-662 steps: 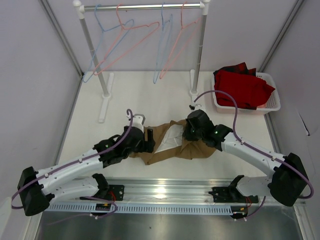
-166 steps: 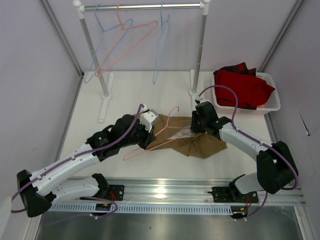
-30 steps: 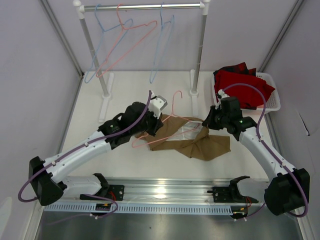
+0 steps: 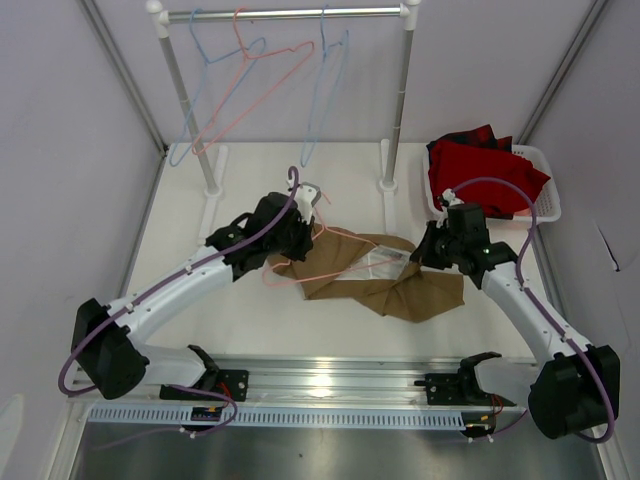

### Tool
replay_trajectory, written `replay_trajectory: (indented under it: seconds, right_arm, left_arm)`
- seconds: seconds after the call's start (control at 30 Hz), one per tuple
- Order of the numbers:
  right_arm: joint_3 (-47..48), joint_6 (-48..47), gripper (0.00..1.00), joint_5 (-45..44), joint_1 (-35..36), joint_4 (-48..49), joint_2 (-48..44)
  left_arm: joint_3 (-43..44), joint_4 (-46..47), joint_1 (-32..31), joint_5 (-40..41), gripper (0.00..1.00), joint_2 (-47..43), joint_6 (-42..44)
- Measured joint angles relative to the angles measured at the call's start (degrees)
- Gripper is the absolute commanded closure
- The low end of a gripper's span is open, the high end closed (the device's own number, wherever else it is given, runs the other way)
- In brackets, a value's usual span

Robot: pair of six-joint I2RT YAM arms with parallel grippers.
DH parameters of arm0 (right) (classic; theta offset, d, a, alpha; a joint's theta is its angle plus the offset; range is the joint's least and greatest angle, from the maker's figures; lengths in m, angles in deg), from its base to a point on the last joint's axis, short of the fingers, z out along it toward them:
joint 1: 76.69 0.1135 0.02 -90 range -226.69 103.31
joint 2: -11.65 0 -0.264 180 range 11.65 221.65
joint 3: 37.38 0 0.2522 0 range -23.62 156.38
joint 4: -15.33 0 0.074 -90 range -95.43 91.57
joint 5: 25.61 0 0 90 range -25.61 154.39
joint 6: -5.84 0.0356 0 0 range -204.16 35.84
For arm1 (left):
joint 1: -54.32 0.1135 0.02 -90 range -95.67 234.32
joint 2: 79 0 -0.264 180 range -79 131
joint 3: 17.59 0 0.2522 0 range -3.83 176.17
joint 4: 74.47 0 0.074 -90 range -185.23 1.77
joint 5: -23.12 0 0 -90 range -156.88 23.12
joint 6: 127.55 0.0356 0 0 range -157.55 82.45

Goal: Place the skirt on the hanger

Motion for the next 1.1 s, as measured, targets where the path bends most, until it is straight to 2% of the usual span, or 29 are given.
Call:
replay_trajectory:
  seconds: [0.3,0.57,0.73,0.9,1.1]
  right_arm:
    - [-2.4,0.0,1.0,-0.7,-2.1,-0.4,0.9]
    - [-3.0,0.6,1.0,-1.4,-3.6,3.3,9.5]
    - [-3.0,1.3,1.0,-0.6,-3.8,6.0,12.6]
    - [-3.0,1.6,1.0,-0.5,-3.8,7.3,12.8]
    - [-3.0,1.6,1.0,-0.3,-4.4,7.2,12.7]
  left_arm:
    - [-4.0,2.8,0.2,-4.7,1.0,-6.1,0.1]
    - [-7.1,6.9,0.5,-13.6,1.0,-10.1,0.3]
    - [-9.0,8.4,0.4,-16.4,1.0,-11.7,1.2]
    - [-9.1,9.5,-0.9,-13.1,1.0,-11.9,2.2]
    - [-9.1,12.3,-4.3,-3.1,1.0,-11.9,5.0]
